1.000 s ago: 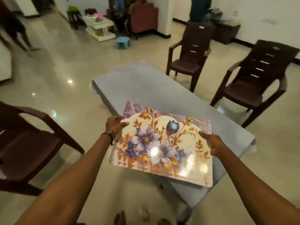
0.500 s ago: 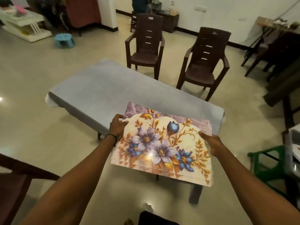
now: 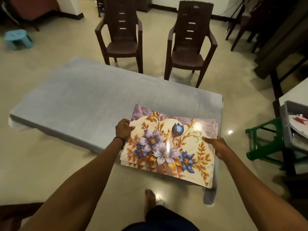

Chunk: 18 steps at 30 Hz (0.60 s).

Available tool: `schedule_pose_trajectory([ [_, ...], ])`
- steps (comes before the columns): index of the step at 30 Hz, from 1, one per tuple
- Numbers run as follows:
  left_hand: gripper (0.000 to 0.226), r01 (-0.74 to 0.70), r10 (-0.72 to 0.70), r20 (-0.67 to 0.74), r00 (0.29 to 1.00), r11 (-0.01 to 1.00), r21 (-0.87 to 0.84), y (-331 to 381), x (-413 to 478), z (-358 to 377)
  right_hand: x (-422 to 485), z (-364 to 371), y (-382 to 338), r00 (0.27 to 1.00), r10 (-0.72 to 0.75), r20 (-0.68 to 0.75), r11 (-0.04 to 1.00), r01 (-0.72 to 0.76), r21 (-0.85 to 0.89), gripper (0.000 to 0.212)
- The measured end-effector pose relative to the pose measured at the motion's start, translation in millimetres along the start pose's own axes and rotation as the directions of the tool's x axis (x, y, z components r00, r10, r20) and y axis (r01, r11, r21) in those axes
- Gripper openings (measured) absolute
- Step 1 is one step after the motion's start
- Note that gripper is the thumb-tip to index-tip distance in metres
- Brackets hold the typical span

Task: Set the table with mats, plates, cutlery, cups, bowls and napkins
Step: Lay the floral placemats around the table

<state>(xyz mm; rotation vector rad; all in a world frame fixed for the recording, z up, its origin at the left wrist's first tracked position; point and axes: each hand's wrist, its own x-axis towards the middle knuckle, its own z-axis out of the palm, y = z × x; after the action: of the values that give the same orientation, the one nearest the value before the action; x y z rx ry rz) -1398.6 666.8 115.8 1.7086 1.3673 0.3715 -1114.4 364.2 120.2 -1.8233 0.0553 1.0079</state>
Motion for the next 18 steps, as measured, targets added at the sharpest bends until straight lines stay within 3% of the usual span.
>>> schedule_pose_trajectory([
  [4,0.034,0.027,-0.031,0.078,0.996,0.998,0.05,-14.3,24.1,15.0,17.0,6.0,20.3,0.997,0.064,-0.034,0.996,-0.066,-0.06,0.035],
  [9,0.056,0.011,-0.037,0.224,0.974,0.993,0.117,-38.6,40.8,23.1,37.5,14.3,47.9,0.952,0.013,-0.307,0.981,-0.071,-0.179,0.032],
  [12,0.042,0.0,-0.043,0.277,0.96,0.988,0.153,-43.8,45.7,23.6,35.4,28.1,46.1,0.919,-0.042,-0.391,0.958,-0.074,-0.278,0.031],
  [16,0.062,-0.053,0.014,0.281,0.96,0.99,0.133,-48.7,55.3,26.2,32.8,43.1,43.0,0.88,-0.104,-0.463,0.97,-0.014,-0.244,0.041],
  [18,0.059,-0.05,0.021,0.242,0.97,0.992,0.112,-50.6,59.3,24.6,37.0,44.8,43.3,0.884,-0.097,-0.456,0.972,-0.015,-0.236,0.042],
])
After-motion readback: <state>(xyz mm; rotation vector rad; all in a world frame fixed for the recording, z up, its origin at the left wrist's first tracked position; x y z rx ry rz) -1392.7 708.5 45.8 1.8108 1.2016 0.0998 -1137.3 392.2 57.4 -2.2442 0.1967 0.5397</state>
